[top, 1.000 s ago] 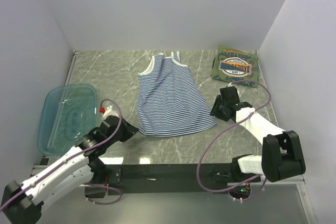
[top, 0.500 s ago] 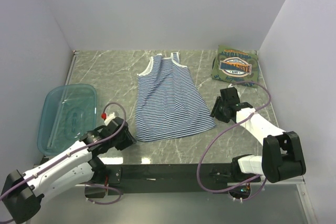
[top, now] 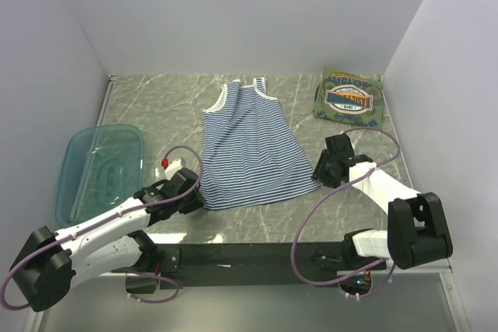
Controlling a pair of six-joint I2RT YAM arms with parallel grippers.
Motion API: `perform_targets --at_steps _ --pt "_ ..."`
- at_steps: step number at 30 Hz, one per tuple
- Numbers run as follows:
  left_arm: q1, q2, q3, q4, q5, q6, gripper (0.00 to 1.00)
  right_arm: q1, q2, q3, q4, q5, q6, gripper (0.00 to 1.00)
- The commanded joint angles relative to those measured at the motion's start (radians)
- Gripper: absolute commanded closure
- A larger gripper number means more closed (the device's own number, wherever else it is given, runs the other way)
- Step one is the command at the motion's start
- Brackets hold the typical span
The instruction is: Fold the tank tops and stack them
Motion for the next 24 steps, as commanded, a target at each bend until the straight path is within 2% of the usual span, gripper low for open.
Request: perform_targets --at_steps 1,6,24 --pt "-0.004 -0.025 -0.025 0.133 -0.03 0.082 0.67 -0.008 0.012 -0.001 0.005 -0.003 0.009 0.5" --pt "-0.004 -0.007 -0.033 0.175 -0.025 0.122 0.69 -0.009 0.021 0.008 0.0 -0.003 0.006 0.5" --pt "-0.004 0.148 -0.006 0.17 -0.008 0.09 0.71 -0.009 0.032 0.004 -0.003 0.002 0.012 0.5"
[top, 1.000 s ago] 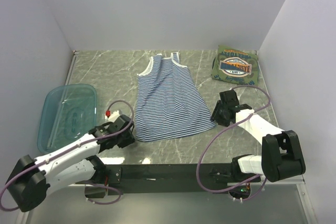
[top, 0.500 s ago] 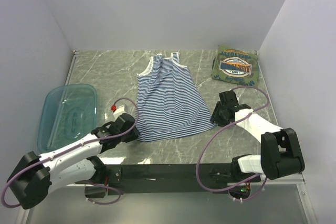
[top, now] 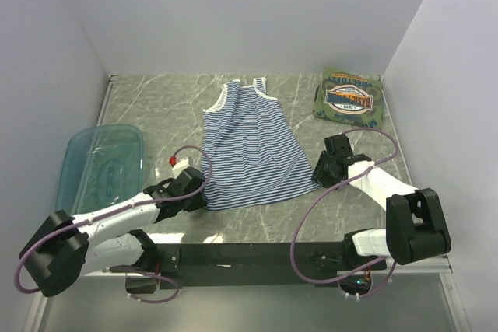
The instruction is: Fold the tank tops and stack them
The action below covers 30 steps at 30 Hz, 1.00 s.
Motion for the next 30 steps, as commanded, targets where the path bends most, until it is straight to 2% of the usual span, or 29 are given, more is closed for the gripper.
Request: perform_targets --at_steps 1,4,6,8,9,10,11,12,16,18,23,24,27,30 --pt "-0.004 0.033 0.018 0.019 -0.001 -0.007 0.71 -0.009 0.007 0.002 0.001 0.013 0.015 0.5" --pt "-0.003 0.042 0.017 0.025 -0.009 -0.013 0.73 -0.006 0.021 -0.011 0.017 0.003 0.019 0.5" --pt "-0.003 0.053 0.02 0.02 -0.015 -0.019 0.77 -0.006 0.033 -0.033 0.04 -0.014 0.024 0.52" --pt "-0.003 0.06 0.025 0.017 -0.018 -0.027 0.82 -0.003 0.033 -0.047 0.056 -0.019 0.027 0.58" --pt "-0.001 0.06 0.026 0.016 -0.018 -0.025 0.88 -0.004 0.032 -0.056 0.07 -0.042 0.029 0.72" --pt "-0.003 0.056 0.032 0.014 -0.016 -0.025 0.93 -0.003 0.03 -0.059 0.073 -0.048 0.032 0.82" --pt "-0.003 0.053 0.035 0.011 -0.012 -0.022 1.0 -0.003 0.021 -0.058 0.073 -0.063 0.033 0.97" --pt "-0.003 0.048 0.044 0.004 -0.012 -0.019 1.0 -0.004 0.012 -0.053 0.07 -0.071 0.033 1.0" --pt "-0.003 -0.051 0.161 -0.12 -0.006 0.019 1.0 -0.004 -0.118 0.007 0.007 -0.099 0.024 1.0" --pt "-0.003 -0.105 0.228 -0.189 -0.01 0.027 1.0 -0.004 -0.224 0.073 -0.089 -0.099 0.016 1.0" --pt "-0.001 -0.263 0.544 -0.381 -0.064 0.067 1.0 -0.006 -0.453 0.422 -0.292 -0.068 -0.011 1.0" --pt "-0.001 -0.274 0.649 -0.398 -0.076 0.088 1.0 -0.006 -0.473 0.541 -0.312 -0.071 -0.014 1.0" --pt "-0.001 -0.288 0.809 -0.446 -0.088 0.113 0.99 -0.006 -0.513 0.77 -0.372 -0.088 -0.02 1.0" --pt "-0.001 -0.277 1.044 -0.466 -0.113 0.148 0.99 -0.006 -0.516 0.95 -0.392 -0.128 -0.019 1.0"
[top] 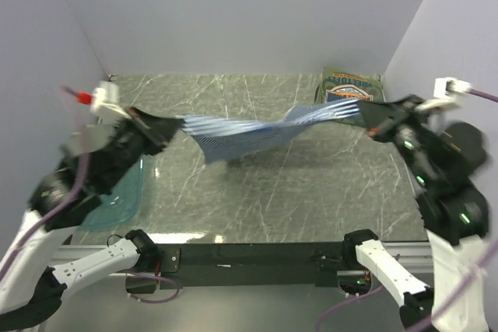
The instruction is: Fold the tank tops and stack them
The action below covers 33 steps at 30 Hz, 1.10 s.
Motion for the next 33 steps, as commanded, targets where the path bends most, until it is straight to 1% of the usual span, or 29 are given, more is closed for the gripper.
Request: perform_targets --at_steps 1,3,6,9,10,12,13,14,15,16,17,18,20,21,22,23,24,25,26,27,28,29,30,31,32,33 --pt "-0.001 0.005 0.195 -0.077 -0.056 0.073 0.99 -0.004 -0.016 0.175 -0.107 -0.042 -0.012 1.0" --pt "-0.001 0.017 0.264 -0.065 -0.079 0.089 1.0 -0.006 -0.001 0.237 -0.084 -0.076 -0.009 1.0" --pt "-0.001 0.059 0.3 -0.017 -0.108 0.11 0.99 -0.006 0.048 0.255 -0.047 -0.11 -0.009 1.0" --pt "-0.001 0.112 0.288 0.065 -0.149 0.135 0.99 -0.004 0.093 0.204 0.033 -0.117 -0.017 1.0" --pt "-0.001 0.146 0.283 0.12 -0.154 0.145 1.0 -0.006 0.123 0.193 0.057 -0.121 -0.02 1.0" --pt "0.026 0.191 0.289 0.164 -0.148 0.176 0.99 -0.008 0.168 0.174 0.125 -0.133 -0.032 1.0" --pt "0.052 0.235 0.291 0.217 -0.127 0.184 0.99 -0.008 0.221 0.177 0.142 -0.147 -0.035 1.0" --pt "0.142 0.258 0.291 0.245 -0.017 0.189 0.99 -0.006 0.252 0.182 0.18 -0.157 -0.04 1.0" --pt "0.201 0.283 0.283 0.285 0.052 0.179 0.99 -0.006 0.284 0.203 0.197 -0.167 -0.044 1.0" --pt "0.259 0.33 0.276 0.326 0.134 0.17 0.99 -0.009 0.354 0.223 0.212 -0.186 -0.047 1.0" --pt "0.354 0.359 0.277 0.404 0.194 0.156 1.0 -0.008 0.399 0.304 0.206 -0.187 -0.047 1.0" --pt "0.391 0.426 0.3 0.44 0.294 0.147 0.99 -0.008 0.485 0.347 0.206 -0.191 -0.05 1.0" --pt "0.474 0.505 0.378 0.461 0.347 0.141 0.99 -0.008 0.557 0.427 0.235 -0.213 -0.041 1.0" --pt "0.497 0.542 0.469 0.486 0.434 0.143 1.0 -0.009 0.592 0.534 0.232 -0.216 -0.037 1.0" --pt "0.519 0.615 0.528 0.481 0.462 0.141 0.99 -0.009 0.672 0.601 0.22 -0.216 -0.032 1.0" --pt "0.548 0.652 0.588 0.475 0.494 0.139 0.99 -0.009 0.715 0.756 0.178 -0.22 -0.034 1.0" --pt "0.562 0.712 0.704 0.46 0.527 0.144 0.99 -0.009 0.753 0.83 0.157 -0.222 -0.034 1.0" --pt "0.571 0.738 0.76 0.442 0.568 0.147 0.99 -0.011 0.822 0.894 0.139 -0.225 -0.034 1.0" --pt "0.588 0.758 0.838 0.431 0.582 0.149 0.99 -0.011 0.847 0.989 0.111 -0.225 -0.035 1.0" --pt "0.596 0.775 0.861 0.411 0.594 0.152 0.99 -0.011 0.872 1.016 0.104 -0.222 -0.038 1.0" --pt "0.603 0.774 0.874 0.406 0.613 0.155 0.99 -0.011 0.869 1.021 0.102 -0.219 -0.041 1.0" --pt "0.622 0.766 0.874 0.405 0.619 0.155 0.99 -0.014 0.858 0.975 0.114 -0.214 -0.047 1.0" --pt "0.632 0.73 0.83 0.408 0.622 0.152 1.0 -0.014 0.81 0.923 0.131 -0.204 -0.049 1.0" --pt "0.64 0.703 0.788 0.433 0.624 0.149 0.99 -0.015 0.776 0.854 0.16 -0.202 -0.047 1.0" --pt "0.652 0.674 0.736 0.446 0.622 0.143 0.99 -0.015 0.739 0.693 0.227 -0.199 -0.041 1.0" --pt "0.655 0.615 0.622 0.454 0.618 0.136 0.99 -0.017 0.672 0.617 0.249 -0.194 -0.038 1.0"
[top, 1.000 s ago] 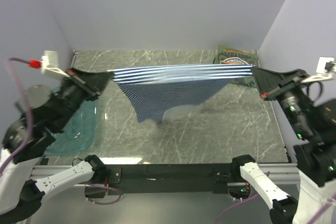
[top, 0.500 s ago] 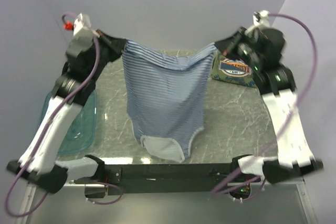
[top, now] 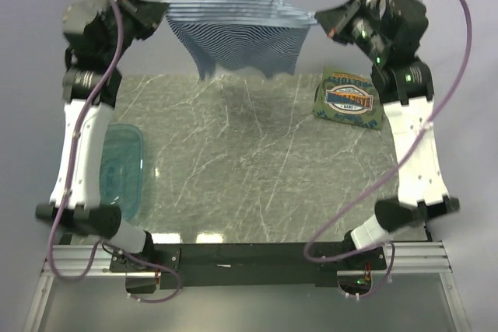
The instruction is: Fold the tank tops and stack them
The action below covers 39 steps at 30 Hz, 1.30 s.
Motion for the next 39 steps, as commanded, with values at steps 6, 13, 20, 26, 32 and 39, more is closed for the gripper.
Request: perform_targets --at_steps 6,13,20,26,32,39 --pt "0.019 -0.375 -0.722 0.114 0.051 -0.129 0.99 -0.01 -0.391 -0.858 0.198 0.07 0.023 1.0" --pt "0.013 -0.663 -1.434 0.139 0.074 -0.278 0.64 -0.016 -0.535 -1.458 0.193 0.13 0.055 0.73" --pt "0.01 -0.829 -1.551 0.051 -0.005 -0.26 0.43 -0.013 -0.572 -1.616 0.2 0.213 0.061 0.38" --pt "0.007 -0.621 -1.401 0.091 -0.013 -0.169 0.57 0.054 -0.615 -1.597 0.187 0.271 0.078 0.39" --pt "-0.18 -0.352 -1.257 0.194 -0.011 -0.125 0.71 0.079 -0.461 -1.508 0.264 0.323 0.097 0.41" --pt "-0.332 -0.063 -1.122 0.148 -0.225 -0.18 0.94 0.071 -0.22 -1.42 0.316 0.35 0.133 0.44"
